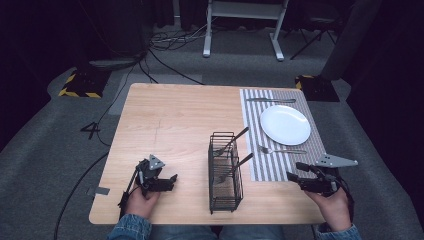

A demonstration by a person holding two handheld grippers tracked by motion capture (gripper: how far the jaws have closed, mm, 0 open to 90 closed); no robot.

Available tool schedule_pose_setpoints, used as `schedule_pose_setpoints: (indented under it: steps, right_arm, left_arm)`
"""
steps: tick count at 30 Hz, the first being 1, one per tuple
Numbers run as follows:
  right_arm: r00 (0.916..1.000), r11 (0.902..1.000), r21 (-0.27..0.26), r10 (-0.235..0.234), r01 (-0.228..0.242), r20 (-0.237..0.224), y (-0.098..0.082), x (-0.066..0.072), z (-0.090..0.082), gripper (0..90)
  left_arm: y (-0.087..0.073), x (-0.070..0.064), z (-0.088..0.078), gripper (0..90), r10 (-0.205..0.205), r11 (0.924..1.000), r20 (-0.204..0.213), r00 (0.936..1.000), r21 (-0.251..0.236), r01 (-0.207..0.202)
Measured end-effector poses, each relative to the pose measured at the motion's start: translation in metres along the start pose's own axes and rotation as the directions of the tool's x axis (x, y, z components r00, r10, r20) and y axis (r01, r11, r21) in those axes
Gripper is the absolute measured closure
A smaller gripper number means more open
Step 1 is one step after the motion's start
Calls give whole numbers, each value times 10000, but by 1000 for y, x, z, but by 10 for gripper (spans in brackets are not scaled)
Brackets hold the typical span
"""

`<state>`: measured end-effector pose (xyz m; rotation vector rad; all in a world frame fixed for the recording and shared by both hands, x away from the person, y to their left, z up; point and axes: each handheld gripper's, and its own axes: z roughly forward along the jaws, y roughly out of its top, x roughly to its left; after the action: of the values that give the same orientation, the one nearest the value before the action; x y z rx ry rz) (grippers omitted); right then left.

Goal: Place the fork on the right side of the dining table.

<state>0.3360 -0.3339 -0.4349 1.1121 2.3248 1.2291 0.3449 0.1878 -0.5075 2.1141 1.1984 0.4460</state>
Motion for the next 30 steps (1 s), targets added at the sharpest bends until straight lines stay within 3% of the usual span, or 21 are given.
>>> schedule_pose_setpoints:
  steps: [3,6,7,9,17,26,27,30]
  right_arm:
    - [9966,9968,-129,786,-789,-247,-17,-9,14,404]
    - [9962,9967,35,809,-809,-320,-22,-9,21,401]
    - [9993,9991,211,373,-373,48,-25,-6,24,400]
    - [9993,9995,317,-42,30,369,-27,-3,26,399]
    - [9939,9911,820,-1075,1053,229,-34,10,45,403]
    - [9910,9874,1009,-1268,1220,424,-40,12,53,347]
    - [9919,9884,905,-1243,1216,249,-45,10,59,246]
    - [9905,9867,925,-1358,1335,198,-45,10,59,222]
  left_arm:
    - [0,0,0,146,25,10000,-23,10000,-4,-25]
    - [0,0,0,146,23,10000,-22,10000,-4,-23]
    - [0,0,0,146,22,10000,-22,10000,-2,-22]
    - [0,0,0,146,1,10000,-12,10000,-5,-1]
    - [0,0,0,147,5,10000,-13,10000,-2,-5]
    - [0,0,0,147,5,10000,-14,10000,-3,-5]
    - [0,0,0,147,7,10000,-14,10000,-5,-7]
    - [0,0,0,147,-8,10000,-15,10000,-6,8]
